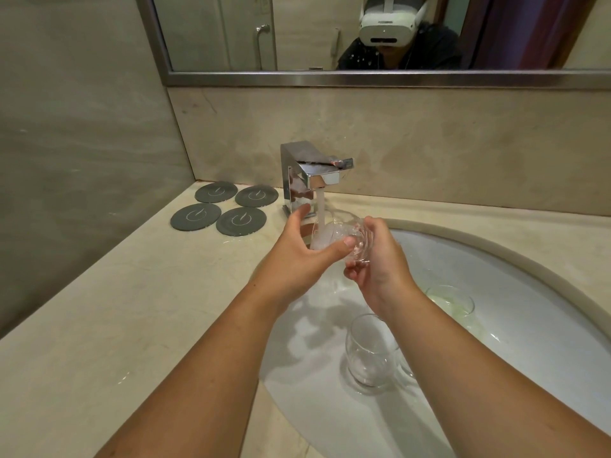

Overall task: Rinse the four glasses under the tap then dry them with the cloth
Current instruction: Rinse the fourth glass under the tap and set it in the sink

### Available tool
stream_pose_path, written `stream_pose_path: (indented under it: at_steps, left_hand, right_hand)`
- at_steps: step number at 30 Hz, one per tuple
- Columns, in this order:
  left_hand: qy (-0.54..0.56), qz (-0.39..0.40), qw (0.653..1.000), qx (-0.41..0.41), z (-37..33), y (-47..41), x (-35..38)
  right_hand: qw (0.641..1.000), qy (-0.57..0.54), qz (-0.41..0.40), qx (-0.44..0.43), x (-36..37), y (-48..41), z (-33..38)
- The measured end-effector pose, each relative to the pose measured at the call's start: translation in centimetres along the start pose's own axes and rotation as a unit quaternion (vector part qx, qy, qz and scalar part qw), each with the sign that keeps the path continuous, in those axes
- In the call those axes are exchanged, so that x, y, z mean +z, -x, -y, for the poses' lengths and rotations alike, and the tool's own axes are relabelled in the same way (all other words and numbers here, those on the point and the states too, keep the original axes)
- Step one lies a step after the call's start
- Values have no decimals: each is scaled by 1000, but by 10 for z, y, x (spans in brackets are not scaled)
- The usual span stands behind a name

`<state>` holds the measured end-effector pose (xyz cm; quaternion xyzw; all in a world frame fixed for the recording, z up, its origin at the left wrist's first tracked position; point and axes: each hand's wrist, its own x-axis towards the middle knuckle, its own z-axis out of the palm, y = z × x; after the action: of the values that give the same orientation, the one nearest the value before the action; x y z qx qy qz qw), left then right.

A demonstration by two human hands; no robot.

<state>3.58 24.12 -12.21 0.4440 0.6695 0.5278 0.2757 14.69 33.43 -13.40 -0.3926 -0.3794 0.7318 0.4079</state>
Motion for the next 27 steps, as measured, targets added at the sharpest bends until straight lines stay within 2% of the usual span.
stream_pose_path:
  at_steps: [10, 17, 23, 27]
  left_hand:
    - [-9, -40, 999, 0, -2, -2, 0]
    - [-33, -17, 999, 26, -3, -1, -2]
    - [-25, 17, 999, 28, 4, -2, -1]
    - [-37, 3, 999, -2, 7, -3, 1]
  right_hand:
    - [999, 1, 39, -12, 1, -2, -2]
    - [996, 26, 40, 76, -3, -3, -4]
    - [998, -5, 32, 48, -3, -4, -3]
    - [999, -12, 27, 21, -1, -5, -3]
